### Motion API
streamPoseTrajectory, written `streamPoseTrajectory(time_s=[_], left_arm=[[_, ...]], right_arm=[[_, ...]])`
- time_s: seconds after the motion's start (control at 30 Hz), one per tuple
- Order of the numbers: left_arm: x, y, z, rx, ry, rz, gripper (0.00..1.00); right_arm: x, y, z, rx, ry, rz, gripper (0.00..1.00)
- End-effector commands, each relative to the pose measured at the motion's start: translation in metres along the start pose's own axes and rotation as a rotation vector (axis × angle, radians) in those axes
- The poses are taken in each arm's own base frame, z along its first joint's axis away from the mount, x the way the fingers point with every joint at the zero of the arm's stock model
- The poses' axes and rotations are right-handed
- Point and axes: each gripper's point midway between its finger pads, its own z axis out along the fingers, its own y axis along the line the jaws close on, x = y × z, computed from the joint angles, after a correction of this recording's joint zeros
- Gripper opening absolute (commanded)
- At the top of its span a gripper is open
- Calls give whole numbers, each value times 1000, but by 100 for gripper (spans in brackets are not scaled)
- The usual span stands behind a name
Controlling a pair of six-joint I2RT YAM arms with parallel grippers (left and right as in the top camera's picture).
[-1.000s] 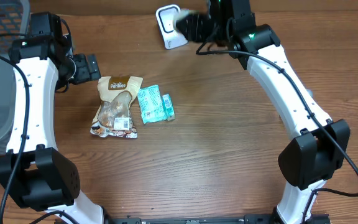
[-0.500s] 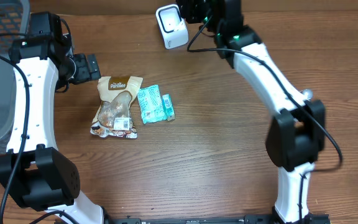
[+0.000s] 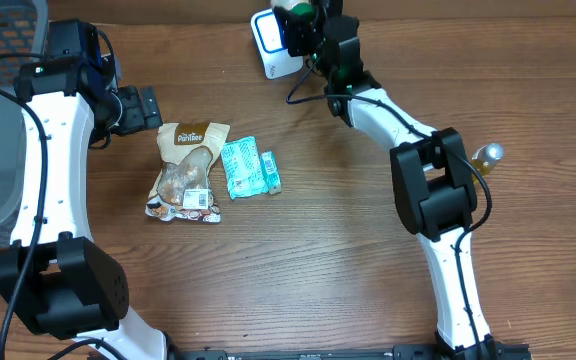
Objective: Scan the item barcode
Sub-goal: 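Hold the jar's label in front of the scanner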
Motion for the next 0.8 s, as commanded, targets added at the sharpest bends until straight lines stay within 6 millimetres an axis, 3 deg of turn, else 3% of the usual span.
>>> streamPoseTrajectory(time_s=[0.0,0.2,0.47,0.53,0.77], left_arm=[[-7,-4,-15,12,-45,-6,100],[-7,-4,-15,12,-45,-6,99],[-7,-4,-15,12,-45,-6,100],[-7,-4,-15,12,-45,-6,100],[-7,-4,-15,12,-45,-6,100]], right_arm=[[-3,-2,6,-3,-56,-9,20],[6,-3,9,-4,-59,-13,20],[-1,-1,8,-13,-90,-66,16],[-12,3,7,-26,-131,-92,14],[-91,34,-16,-75,-285,-108,6]])
